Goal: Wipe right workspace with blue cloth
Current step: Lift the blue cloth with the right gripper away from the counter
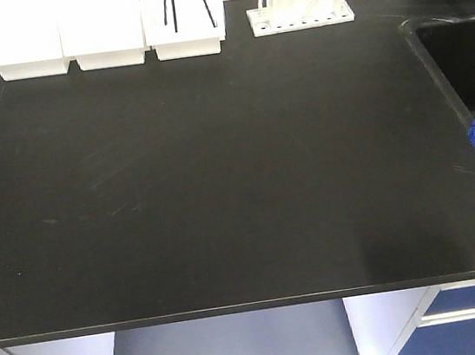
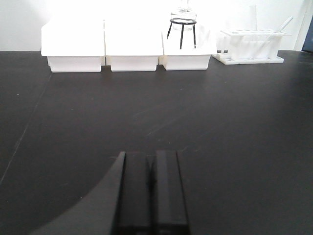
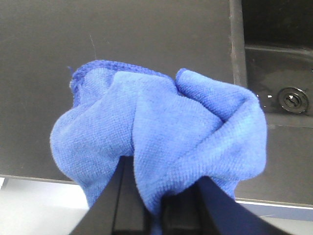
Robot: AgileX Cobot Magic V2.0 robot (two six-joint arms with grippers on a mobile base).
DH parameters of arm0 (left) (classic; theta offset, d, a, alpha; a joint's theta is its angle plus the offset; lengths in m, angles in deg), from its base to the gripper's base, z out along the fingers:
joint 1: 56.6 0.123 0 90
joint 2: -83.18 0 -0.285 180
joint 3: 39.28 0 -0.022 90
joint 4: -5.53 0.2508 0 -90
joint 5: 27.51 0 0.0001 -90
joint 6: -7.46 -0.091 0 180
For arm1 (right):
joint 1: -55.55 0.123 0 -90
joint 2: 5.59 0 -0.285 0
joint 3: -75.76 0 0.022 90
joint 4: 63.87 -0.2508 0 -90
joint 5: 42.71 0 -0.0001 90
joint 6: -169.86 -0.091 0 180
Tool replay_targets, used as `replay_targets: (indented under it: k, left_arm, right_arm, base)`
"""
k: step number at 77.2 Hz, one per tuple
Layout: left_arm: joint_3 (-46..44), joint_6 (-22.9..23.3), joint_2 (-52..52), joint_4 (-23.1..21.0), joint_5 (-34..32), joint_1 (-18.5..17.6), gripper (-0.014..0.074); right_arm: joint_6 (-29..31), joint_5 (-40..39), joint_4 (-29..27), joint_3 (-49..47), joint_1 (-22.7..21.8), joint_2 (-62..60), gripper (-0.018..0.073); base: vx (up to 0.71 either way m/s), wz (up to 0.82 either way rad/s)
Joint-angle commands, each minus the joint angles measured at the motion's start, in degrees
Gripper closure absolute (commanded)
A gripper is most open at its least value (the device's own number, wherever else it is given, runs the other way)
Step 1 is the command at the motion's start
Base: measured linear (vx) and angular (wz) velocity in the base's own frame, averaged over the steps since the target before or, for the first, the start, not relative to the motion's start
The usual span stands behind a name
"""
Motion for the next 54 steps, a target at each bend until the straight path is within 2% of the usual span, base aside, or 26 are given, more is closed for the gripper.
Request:
replay_targets:
  k: [1,11,54]
  left_arm:
    - [-1.42,-0.03,-0.01,-0.36,-4.49,-0.33,0.0603]
    - [-1.42,-0.14,-0.01,0.84,-4.56,-0.33,0.0603]
    - [-1.42,-0.14,-0.01,0.79,-4.43,-0.33,0.0603]
  right_arm:
    - [0.18,-3.97,0.02,-1.54,-0.04,-0.03,0.0564]
    - [0.18,-3.97,0.02,-1.54,-0.04,-0.03,0.0564]
    - [0.18,-3.92,-0.14,-1.54,-0.04,-0.03,0.0564]
  base:
    - [0.0,0.0]
    - [0.0,0.0]
    - [0.0,0.0]
